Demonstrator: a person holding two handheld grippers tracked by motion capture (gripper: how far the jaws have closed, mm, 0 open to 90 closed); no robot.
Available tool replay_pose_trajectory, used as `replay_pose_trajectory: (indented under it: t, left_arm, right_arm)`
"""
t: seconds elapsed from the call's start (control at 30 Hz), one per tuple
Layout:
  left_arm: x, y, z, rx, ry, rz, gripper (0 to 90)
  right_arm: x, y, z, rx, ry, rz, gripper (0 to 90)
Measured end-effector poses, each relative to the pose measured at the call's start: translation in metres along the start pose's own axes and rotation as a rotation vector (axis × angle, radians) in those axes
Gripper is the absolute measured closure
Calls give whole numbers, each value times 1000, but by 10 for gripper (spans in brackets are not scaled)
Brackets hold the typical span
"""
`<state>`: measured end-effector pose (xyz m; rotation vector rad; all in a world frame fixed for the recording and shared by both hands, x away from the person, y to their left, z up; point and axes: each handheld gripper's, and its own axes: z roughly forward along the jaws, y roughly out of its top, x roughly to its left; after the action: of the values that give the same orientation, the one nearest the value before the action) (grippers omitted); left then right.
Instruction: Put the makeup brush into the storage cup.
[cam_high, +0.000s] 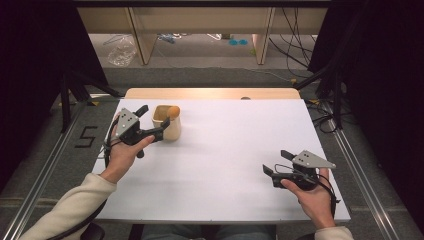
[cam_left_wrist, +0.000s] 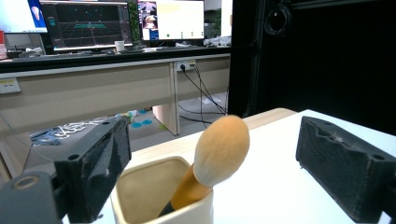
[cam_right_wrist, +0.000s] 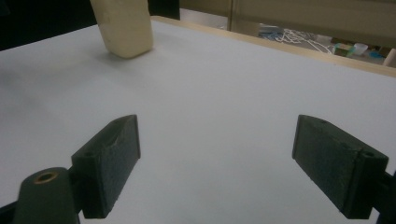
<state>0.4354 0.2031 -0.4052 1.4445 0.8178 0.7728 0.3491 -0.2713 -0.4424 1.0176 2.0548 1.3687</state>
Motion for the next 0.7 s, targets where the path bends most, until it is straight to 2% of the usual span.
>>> replay_pose_trajectory:
  t: [0.07, 0.1, 0.2, 0.27, 0.3, 0.43, 0.47, 0.5, 0.6, 0.7]
  left_arm:
    - [0, -1, -3, 4, 0, 9, 98]
    - [-1, -1, -5, 2, 3, 4, 98]
    - [-2, -1, -9, 3, 1, -2, 98]
    - [-2, -2, -11, 1, -5, 21, 98]
    - [-4, -2, -13, 6, 0, 8, 100]
    - [-6, -5, -19, 16, -1, 19, 107]
    - [-6, -6, -19, 12, -2, 15, 108]
    - [-6, -7, -20, 12, -5, 14, 109]
    - [-10, -10, -23, 18, -11, 15, 110]
    - [-13, -11, -27, 25, -20, 22, 110]
  right_arm:
    - [-1, 0, 0, -6, -6, -11, 161]
    - [1, 0, 2, -13, 7, 6, 161]
    - [1, 0, 2, -12, 7, 5, 161]
    - [1, 0, 2, -12, 6, 6, 161]
    - [1, 0, 1, -10, 7, 6, 161]
    - [0, 0, 1, -9, 6, 5, 161]
    - [-1, 0, 1, -21, 0, -13, 161]
    - [0, 0, 0, 3, -1, -2, 161]
    - [0, 0, 2, -13, 7, 5, 161]
    - [-1, 0, 0, -11, -7, -14, 161]
